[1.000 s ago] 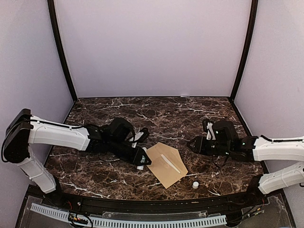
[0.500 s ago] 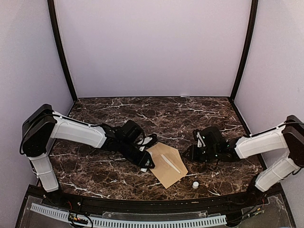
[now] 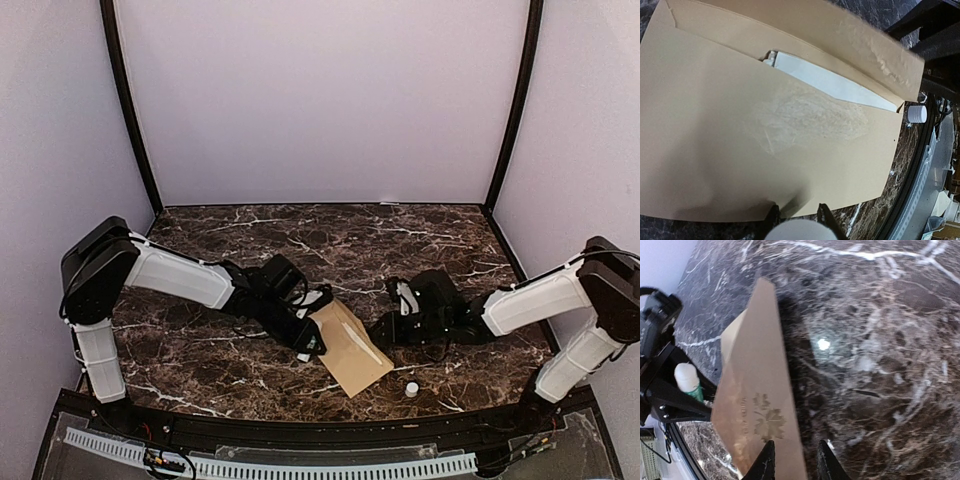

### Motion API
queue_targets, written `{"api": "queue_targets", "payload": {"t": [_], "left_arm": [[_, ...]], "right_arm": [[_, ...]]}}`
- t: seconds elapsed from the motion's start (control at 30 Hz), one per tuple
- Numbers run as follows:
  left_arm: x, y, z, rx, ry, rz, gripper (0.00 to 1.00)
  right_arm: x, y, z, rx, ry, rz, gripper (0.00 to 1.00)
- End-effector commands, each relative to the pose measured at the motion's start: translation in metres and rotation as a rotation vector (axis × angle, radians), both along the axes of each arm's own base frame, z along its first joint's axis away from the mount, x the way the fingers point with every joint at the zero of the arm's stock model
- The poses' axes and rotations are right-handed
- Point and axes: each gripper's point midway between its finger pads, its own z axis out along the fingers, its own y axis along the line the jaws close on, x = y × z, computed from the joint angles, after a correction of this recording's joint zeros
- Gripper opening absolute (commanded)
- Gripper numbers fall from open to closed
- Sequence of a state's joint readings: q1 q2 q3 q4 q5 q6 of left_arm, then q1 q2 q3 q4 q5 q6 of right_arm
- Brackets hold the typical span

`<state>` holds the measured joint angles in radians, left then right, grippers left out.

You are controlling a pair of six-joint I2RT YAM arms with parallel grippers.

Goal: Place the letter into the envelope and seal it
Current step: Seal the envelope flap on the envelope.

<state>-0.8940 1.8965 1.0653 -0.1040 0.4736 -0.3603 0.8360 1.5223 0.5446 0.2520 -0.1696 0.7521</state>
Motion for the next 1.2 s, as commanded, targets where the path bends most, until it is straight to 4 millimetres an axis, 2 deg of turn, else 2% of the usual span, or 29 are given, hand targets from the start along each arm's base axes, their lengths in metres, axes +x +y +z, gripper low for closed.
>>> {"api": "queue_targets", "payload": {"t": [0.0, 0.37, 0.6, 0.73, 0.87, 0.93, 1.03, 1.17], "left_arm": [[-0.002, 0.000, -0.006, 0.012, 0.018, -0.027, 0.03], [-0.002, 0.000, -0.006, 0.015, 0.016, -0.030, 0.03], [0.001, -0.003, -0.001, 0.009, 0.003, -0.031, 0.03], [0.013, -0.013, 0.027, -0.036, -0.054, -0.022, 0.03], [0.036, -0.035, 0.068, -0.109, -0.141, -0.007, 0.03], [0.045, -0.041, 0.077, -0.124, -0.174, 0.004, 0.03], [0.052, -0.051, 0.081, -0.151, -0.181, 0.011, 0.03], [0.057, -0.065, 0.072, -0.170, -0.150, 0.005, 0.03]], "right_arm": [[-0.008, 0.032, 0.022, 0.065, -0.065, 0.093, 0.26], [-0.033, 0.051, 0.003, 0.066, -0.013, 0.129, 0.19], [-0.039, 0.053, -0.004, 0.058, 0.006, 0.124, 0.13], [-0.039, 0.046, -0.011, 0.039, 0.022, 0.092, 0.13], [-0.041, 0.042, -0.015, 0.050, 0.042, 0.073, 0.13], [-0.044, 0.041, -0.017, 0.054, 0.049, 0.073, 0.13], [-0.046, 0.039, -0.020, 0.058, 0.055, 0.076, 0.13], [-0.049, 0.040, -0.020, 0.068, 0.061, 0.082, 0.13]]}}
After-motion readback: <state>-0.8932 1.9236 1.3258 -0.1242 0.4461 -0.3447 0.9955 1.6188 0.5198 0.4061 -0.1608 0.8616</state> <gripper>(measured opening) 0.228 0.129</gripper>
